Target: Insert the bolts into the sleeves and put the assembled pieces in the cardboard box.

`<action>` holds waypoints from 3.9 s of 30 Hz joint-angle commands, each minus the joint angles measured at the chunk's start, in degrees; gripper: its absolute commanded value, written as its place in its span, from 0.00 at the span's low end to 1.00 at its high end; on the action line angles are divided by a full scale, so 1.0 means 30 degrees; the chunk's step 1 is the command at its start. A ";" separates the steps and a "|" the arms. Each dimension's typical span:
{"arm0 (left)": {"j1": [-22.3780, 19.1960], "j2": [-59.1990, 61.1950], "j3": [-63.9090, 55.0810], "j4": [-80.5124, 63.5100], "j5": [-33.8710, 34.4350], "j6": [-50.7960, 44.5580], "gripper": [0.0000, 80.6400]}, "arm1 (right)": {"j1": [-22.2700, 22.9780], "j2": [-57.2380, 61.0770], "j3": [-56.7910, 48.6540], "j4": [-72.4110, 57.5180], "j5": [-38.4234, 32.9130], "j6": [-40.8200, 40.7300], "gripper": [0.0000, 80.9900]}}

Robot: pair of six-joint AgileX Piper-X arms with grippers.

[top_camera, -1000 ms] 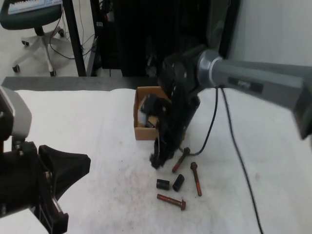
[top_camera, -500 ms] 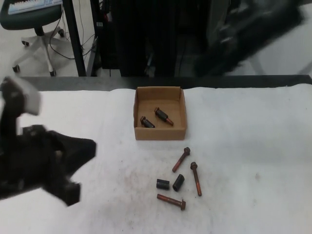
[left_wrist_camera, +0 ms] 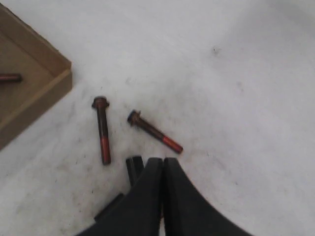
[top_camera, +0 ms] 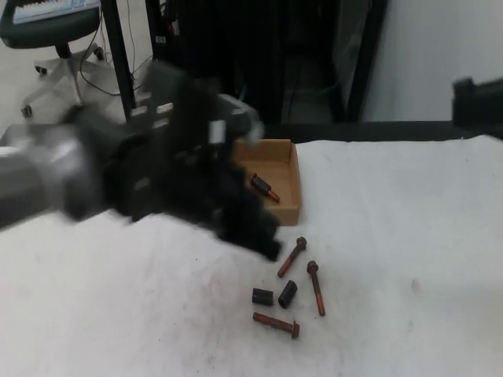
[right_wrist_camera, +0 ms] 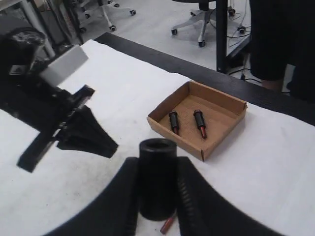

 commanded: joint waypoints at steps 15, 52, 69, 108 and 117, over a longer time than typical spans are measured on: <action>-0.2451 1.2616 -1.6178 1.2555 -0.5277 0.3502 0.14 | -0.0264 -0.2560 0.2060 -0.0222 0.0564 0.2390 0.01; -0.2717 1.5181 -1.6143 1.1002 -0.6279 0.1262 0.50 | -0.0228 -0.2560 0.2060 -0.0263 0.0107 0.3218 0.01; -0.2597 1.5175 -1.6143 0.9721 -0.7165 0.1291 0.50 | -0.0228 -0.2560 0.2060 -0.0263 0.0107 0.3218 0.01; -0.2597 1.5044 -1.6172 1.0544 -0.6946 0.1156 0.00 | -0.0229 -0.2560 0.2101 -0.0131 -0.0235 0.3218 0.01; -0.2597 1.0029 -1.6057 0.9859 -0.4003 0.1001 0.00 | -0.0229 -0.2560 0.2199 -0.0979 -0.0235 0.3228 0.01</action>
